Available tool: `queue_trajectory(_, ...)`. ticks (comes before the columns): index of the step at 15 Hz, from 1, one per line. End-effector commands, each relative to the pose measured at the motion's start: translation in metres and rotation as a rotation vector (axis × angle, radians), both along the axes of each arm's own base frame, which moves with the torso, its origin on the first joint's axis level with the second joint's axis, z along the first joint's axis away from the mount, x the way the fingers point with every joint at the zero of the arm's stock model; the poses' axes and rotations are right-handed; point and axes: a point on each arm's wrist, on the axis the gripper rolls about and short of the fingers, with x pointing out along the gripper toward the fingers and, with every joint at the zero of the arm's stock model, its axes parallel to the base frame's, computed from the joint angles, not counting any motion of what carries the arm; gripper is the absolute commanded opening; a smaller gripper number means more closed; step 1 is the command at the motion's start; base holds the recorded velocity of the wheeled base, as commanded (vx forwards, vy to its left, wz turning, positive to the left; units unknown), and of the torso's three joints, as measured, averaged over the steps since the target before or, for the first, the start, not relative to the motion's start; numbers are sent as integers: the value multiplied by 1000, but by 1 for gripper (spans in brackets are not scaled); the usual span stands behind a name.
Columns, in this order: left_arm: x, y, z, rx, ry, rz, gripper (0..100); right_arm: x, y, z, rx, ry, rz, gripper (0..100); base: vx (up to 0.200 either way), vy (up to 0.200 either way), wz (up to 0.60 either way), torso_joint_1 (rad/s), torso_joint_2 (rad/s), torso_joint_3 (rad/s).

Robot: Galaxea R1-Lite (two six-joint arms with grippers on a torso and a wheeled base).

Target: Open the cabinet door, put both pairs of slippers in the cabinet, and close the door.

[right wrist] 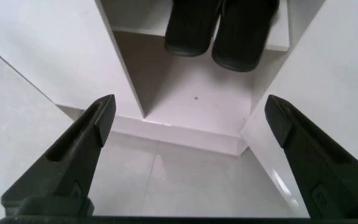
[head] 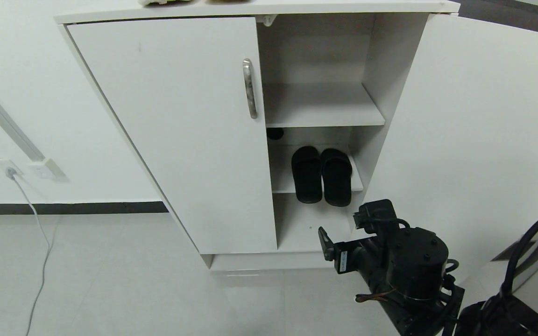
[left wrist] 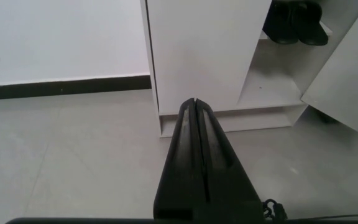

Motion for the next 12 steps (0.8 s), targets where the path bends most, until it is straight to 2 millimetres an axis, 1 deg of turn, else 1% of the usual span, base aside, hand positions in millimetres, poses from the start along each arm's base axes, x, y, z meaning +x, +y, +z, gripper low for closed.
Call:
queue_trajectory(1,0,0,0,0,0,0,0,0,0,-2,-6,5,1,100,0,0,0,0,0,0)
queue_trajectory(7,0,0,0,0,0,-2,0,-2,-1,-5,-17,14,0,100,0,0,0,0,1,8)
queue_trajectory(12,0,0,0,0,0,-2,0,-3,0,-6,-18,15,5,100,0,0,0,1,2,166)
